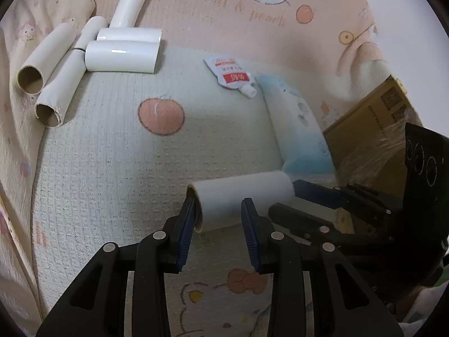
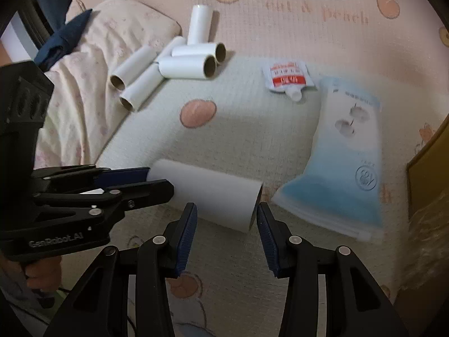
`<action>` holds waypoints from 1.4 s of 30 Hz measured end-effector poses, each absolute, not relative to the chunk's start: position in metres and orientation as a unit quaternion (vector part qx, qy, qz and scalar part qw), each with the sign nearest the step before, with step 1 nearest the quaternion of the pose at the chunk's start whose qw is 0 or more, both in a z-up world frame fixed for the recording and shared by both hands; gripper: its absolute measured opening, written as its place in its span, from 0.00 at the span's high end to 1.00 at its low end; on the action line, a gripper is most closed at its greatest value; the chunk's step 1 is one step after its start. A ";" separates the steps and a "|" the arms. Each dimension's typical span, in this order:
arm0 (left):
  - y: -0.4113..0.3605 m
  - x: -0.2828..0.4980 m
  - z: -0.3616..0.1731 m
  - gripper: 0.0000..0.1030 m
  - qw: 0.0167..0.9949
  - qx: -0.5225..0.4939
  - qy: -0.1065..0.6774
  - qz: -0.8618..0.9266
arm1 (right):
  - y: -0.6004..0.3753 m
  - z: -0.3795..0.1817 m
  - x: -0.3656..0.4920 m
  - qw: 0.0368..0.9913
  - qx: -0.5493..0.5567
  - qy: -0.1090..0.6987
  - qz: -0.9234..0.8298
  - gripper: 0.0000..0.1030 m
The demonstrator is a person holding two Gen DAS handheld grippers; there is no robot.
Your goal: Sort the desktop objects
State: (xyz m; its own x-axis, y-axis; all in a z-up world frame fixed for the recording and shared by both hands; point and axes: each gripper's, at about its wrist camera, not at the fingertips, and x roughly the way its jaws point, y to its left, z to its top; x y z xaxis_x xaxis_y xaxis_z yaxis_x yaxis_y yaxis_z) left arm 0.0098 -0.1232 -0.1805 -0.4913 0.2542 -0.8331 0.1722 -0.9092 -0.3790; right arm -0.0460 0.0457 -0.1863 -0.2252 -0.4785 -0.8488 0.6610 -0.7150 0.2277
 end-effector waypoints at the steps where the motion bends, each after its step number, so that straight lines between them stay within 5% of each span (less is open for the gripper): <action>1: -0.124 0.011 -0.179 0.64 0.023 -0.501 -0.215 0.838 | 0.049 -0.182 -0.048 0.366 0.500 0.082 -0.781 0.59; 4: -0.127 0.017 -0.176 0.77 0.013 -0.491 -0.224 0.842 | 0.055 -0.176 -0.055 0.359 0.490 0.078 -0.790 0.61; 5: -0.128 0.020 -0.176 0.86 0.004 -0.491 -0.223 0.842 | 0.055 -0.175 -0.056 0.357 0.487 0.086 -0.793 0.65; 6: -0.127 0.022 -0.177 0.91 -0.002 -0.492 -0.222 0.842 | 0.053 -0.174 -0.057 0.351 0.483 0.103 -0.795 0.80; 10: -0.125 0.033 -0.184 0.92 -0.011 -0.498 -0.227 0.837 | 0.046 -0.178 -0.059 0.313 0.464 0.188 -0.807 0.83; 42: -0.130 -0.029 -0.180 0.92 0.036 -0.476 -0.206 0.854 | 0.030 -0.198 -0.040 0.370 0.492 0.196 -0.763 0.83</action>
State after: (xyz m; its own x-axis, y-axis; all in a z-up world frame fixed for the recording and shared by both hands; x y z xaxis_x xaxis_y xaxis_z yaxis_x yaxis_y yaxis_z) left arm -0.0295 -0.1303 -0.1800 -0.5448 0.2580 -0.7979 0.1343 -0.9124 -0.3867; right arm -0.0403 0.0305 -0.1978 -0.2415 -0.3716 -0.8964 0.7574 -0.6497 0.0653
